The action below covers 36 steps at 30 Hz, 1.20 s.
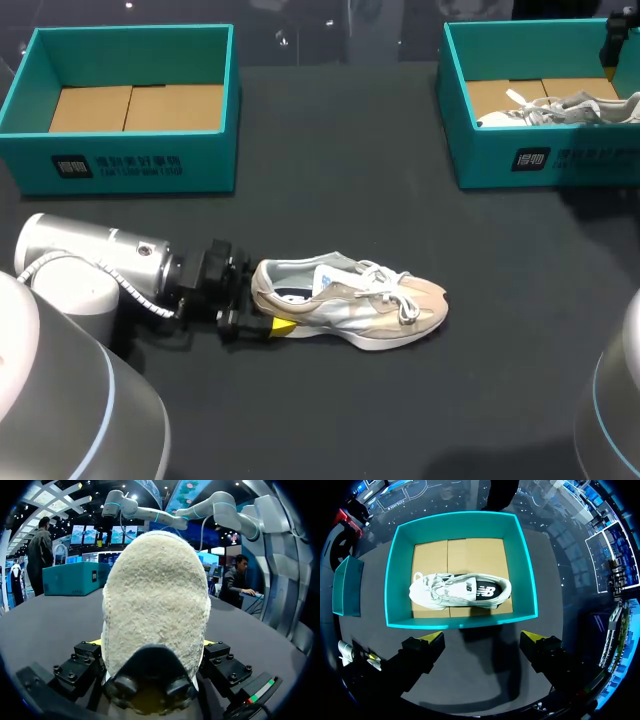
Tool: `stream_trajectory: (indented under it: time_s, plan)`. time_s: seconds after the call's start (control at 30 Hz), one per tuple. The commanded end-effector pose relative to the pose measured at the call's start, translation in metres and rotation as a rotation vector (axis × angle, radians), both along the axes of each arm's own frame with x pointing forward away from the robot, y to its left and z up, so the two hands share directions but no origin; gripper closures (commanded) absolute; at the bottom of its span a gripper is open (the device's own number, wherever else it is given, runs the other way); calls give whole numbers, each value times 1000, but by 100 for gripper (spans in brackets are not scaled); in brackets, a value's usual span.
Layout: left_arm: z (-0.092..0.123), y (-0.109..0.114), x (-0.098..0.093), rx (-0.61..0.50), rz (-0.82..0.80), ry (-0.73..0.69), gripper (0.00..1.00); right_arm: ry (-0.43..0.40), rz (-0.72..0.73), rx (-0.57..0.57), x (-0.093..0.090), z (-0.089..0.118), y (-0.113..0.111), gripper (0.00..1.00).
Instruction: Take the shoe out of the shoebox, open the shoe tongue, remove and reinsert the insole, then place the shoe into the shoebox
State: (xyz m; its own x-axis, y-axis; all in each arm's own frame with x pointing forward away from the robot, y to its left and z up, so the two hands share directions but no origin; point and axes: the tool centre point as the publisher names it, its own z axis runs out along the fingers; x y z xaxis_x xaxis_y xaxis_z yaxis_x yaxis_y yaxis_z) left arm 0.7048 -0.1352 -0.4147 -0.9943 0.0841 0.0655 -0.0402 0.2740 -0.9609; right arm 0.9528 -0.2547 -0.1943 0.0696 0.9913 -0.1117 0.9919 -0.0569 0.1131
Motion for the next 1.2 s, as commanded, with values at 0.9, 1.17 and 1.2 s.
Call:
stream_trajectory:
  time_s: [0.9, 1.17, 1.2]
  plan:
    - [-2, -1, -1, -1, 1, 0, 100, -87, -93, -16, -160, 24, 209, 0]
    - [-2, -1, -1, -1, 1, 0, 100, -98, -102, -35, -192, 21, 286, 0]
    - [-2, -1, -1, -1, 1, 0, 100, -99, -110, -41, -195, 21, 295, 0]
